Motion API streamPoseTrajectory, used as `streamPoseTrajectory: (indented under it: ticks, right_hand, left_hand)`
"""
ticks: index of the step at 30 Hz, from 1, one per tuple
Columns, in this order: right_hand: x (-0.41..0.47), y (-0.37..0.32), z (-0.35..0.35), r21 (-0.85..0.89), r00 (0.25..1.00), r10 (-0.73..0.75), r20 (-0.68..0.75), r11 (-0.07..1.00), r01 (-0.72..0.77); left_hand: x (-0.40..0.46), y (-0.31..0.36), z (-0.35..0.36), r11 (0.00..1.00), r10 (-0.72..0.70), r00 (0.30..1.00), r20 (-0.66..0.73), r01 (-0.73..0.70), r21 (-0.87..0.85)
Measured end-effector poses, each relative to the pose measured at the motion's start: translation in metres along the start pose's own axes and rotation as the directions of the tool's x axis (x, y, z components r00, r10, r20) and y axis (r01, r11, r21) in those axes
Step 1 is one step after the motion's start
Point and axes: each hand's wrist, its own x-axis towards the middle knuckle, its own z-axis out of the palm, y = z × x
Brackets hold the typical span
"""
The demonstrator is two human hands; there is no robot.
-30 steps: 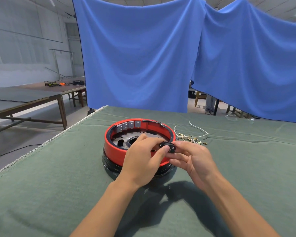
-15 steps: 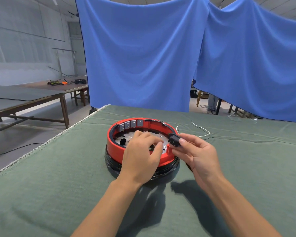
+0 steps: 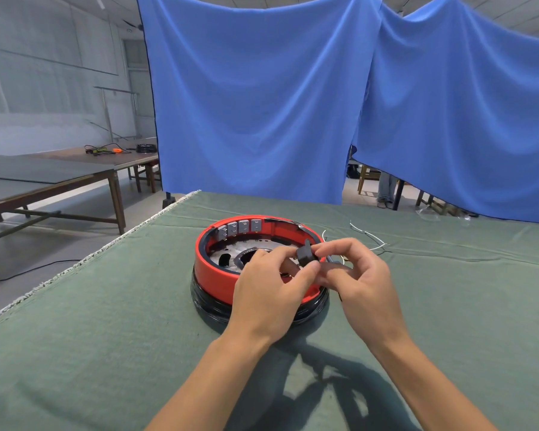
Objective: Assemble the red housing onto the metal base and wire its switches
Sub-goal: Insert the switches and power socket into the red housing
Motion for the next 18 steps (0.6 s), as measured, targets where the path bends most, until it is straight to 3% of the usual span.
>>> streamPoseTrajectory:
  ticks: [8, 13, 18]
  right_hand:
    - [-0.0014, -0.0001, 0.0024, 0.051, 0.999, -0.024, -0.048, 0.998, 0.026]
    - [0.0005, 0.0002, 0.0039, 0.094, 0.990, 0.135, 0.037, 0.986, -0.137]
    - [0.0008, 0.0033, 0.0058, 0.073, 0.987, 0.141, 0.080, 0.986, -0.147]
  left_hand:
    - [0.0048, 0.0009, -0.0023, 0.951, -0.053, 0.998, 0.041, 0.063, -0.303]
    - [0.0039, 0.0003, -0.0017, 0.948, -0.011, 0.999, 0.045, 0.025, -0.318]
    - [0.0036, -0.0057, 0.0012, 0.982, 0.042, 0.994, 0.101, -0.022, -0.190]
